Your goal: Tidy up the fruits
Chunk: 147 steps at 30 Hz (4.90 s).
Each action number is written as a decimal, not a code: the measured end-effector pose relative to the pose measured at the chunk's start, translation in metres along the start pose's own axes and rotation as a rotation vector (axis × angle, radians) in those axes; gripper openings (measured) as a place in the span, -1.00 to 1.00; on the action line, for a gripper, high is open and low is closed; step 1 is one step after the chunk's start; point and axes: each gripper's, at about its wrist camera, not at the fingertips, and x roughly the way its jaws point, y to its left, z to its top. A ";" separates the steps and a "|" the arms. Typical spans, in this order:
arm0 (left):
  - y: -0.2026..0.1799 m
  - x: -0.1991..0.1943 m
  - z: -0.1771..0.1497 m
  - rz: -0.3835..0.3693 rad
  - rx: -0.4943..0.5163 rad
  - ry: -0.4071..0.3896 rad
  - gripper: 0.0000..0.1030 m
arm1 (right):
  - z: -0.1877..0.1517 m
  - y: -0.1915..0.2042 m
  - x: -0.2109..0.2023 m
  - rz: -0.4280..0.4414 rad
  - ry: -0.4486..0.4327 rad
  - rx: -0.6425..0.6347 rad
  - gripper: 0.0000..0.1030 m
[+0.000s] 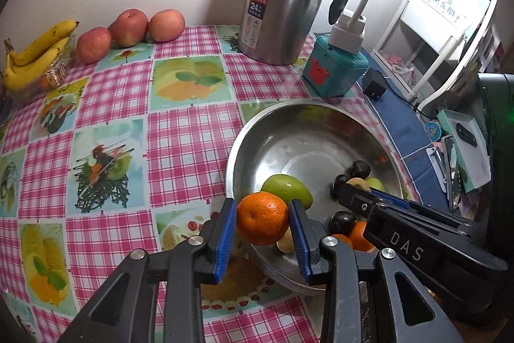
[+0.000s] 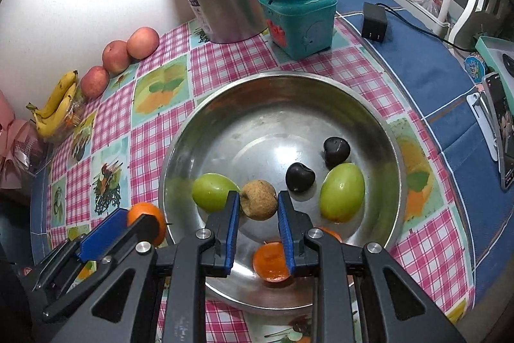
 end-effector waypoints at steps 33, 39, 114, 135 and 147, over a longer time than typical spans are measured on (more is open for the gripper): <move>0.049 -0.003 -0.005 0.132 -0.119 0.026 0.32 | -0.007 -0.002 0.010 0.034 0.066 0.034 -0.51; 0.080 -0.007 -0.013 0.285 -0.160 0.006 0.90 | -0.014 0.012 0.007 0.026 0.056 -0.012 -0.45; 0.099 -0.086 -0.091 0.502 -0.213 0.007 1.00 | -0.090 0.046 -0.033 -0.031 -0.052 -0.226 0.79; 0.101 -0.089 -0.091 0.487 -0.229 0.002 1.00 | -0.090 0.048 -0.033 -0.035 -0.044 -0.238 0.79; 0.098 -0.090 -0.089 0.468 -0.225 0.001 1.00 | -0.091 0.048 -0.032 -0.035 -0.042 -0.240 0.79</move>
